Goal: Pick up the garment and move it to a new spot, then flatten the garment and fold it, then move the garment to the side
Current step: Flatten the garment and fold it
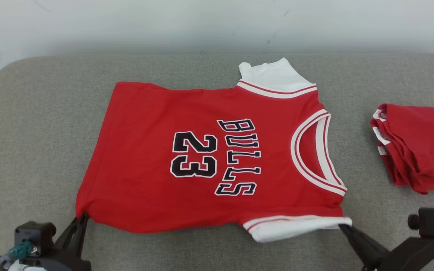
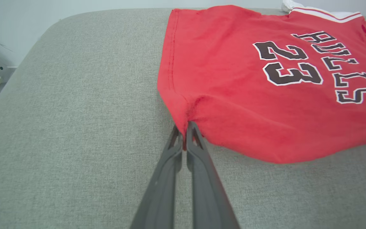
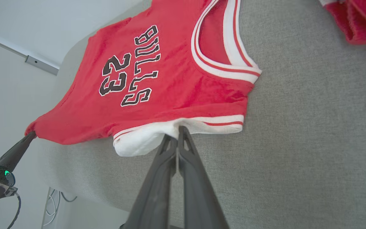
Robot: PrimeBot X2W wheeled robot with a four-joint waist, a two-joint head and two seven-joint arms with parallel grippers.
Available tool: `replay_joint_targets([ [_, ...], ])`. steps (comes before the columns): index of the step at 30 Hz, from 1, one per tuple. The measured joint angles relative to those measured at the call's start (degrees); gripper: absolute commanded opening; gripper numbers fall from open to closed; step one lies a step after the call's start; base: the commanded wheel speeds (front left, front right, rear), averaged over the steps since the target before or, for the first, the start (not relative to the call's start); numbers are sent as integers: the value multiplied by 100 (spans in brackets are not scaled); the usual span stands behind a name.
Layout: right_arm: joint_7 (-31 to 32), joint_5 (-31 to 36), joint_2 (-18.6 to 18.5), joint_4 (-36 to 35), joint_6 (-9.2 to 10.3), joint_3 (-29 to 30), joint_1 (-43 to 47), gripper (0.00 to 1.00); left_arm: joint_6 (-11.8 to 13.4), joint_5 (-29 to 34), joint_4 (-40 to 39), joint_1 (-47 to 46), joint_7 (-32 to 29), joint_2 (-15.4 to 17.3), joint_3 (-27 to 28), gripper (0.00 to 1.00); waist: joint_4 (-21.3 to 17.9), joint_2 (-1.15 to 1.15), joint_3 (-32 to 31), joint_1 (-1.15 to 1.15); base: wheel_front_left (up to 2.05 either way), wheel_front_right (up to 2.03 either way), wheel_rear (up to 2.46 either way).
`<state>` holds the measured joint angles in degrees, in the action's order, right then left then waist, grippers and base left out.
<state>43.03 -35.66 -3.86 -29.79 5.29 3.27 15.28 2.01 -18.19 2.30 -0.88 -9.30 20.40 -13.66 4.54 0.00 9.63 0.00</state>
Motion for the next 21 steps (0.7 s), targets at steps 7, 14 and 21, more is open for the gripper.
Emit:
replay_joint_targets([
  [7, -49, -83, 5, 123, 29, 202, -653, 0, 9, 0, -31, -472, -190, -23, -3, 0, -18, 0, 4, 0, 0, 0, 0],
  [14, 133, -209, -77, 653, 33, 170, -1296, 0, 45, -2, 266, -946, -465, -89, -24, 0, -48, 0, 86, 0, 0, 0, 0],
  [21, 454, -213, -385, 1349, -5, 16, -2169, 0, -49, -1, 775, -1827, -709, -96, -62, 0, -84, 0, 298, 0, 0, 0, 0],
])
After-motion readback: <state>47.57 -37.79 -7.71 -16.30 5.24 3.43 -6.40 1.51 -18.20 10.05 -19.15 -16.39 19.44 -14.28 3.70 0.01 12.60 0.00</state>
